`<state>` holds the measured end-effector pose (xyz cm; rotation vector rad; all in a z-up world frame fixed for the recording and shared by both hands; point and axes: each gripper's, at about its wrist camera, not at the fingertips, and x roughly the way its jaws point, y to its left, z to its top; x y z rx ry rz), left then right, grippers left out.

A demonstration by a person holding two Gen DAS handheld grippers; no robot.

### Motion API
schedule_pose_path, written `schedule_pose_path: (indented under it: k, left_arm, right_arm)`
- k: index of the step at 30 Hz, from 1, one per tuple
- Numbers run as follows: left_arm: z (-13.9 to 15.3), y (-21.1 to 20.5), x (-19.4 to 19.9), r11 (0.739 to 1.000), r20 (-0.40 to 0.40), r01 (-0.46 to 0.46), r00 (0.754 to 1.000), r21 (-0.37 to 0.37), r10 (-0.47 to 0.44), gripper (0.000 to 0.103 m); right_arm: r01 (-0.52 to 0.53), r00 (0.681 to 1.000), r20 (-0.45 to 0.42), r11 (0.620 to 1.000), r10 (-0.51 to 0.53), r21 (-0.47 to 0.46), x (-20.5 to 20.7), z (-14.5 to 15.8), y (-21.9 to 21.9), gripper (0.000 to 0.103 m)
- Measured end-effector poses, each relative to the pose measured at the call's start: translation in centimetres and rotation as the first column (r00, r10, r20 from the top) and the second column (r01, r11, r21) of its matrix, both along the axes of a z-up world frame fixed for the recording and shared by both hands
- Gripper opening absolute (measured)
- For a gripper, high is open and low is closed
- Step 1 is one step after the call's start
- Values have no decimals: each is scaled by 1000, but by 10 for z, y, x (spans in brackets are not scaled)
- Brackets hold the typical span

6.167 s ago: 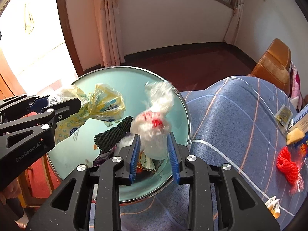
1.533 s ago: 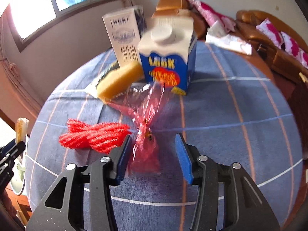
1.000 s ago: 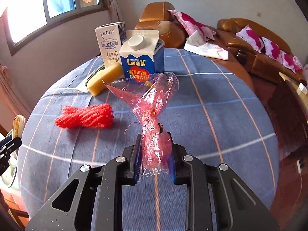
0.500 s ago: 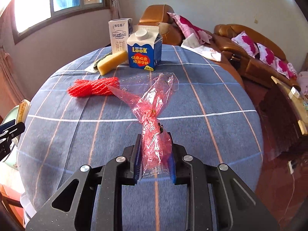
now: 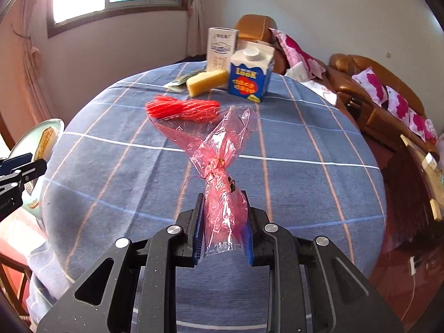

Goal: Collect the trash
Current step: 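Lift the snack packet with the left tool while the right tool lifts the pink bag, then carry the snack packet over the bin with the left tool while the right carries the pink bag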

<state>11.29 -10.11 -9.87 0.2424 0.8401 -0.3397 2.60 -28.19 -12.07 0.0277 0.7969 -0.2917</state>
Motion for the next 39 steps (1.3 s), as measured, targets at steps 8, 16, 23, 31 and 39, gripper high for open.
schedule_pose_path:
  k: [8,16,23,31,39]
  left_arm:
    - [-4,21,-5,1000,-6,-27,1000,1,27,33]
    - [-2,38,-9,999,5,-51,999,5,51,33]
    - [0,57,-7,996,10,-89,996,-2,89,33]
    - [3,81,-3,990,17,-139,990,-6,140,33]
    - [4,107,4,980,21,-201,979,-13,201,33]
  right_arm:
    - [-66,998,-8,998,66,1,4,-2,30,24]
    - [-126,992,0,992,126,1,10,-1,57,24]
    - [-172,985,-2,985,172,-2,17,-1,77,24]
    - [-237,971,1,971,237,-13,26,2,103,24]
    - [-308,951,8,951,308,-26,37,8,135,24]
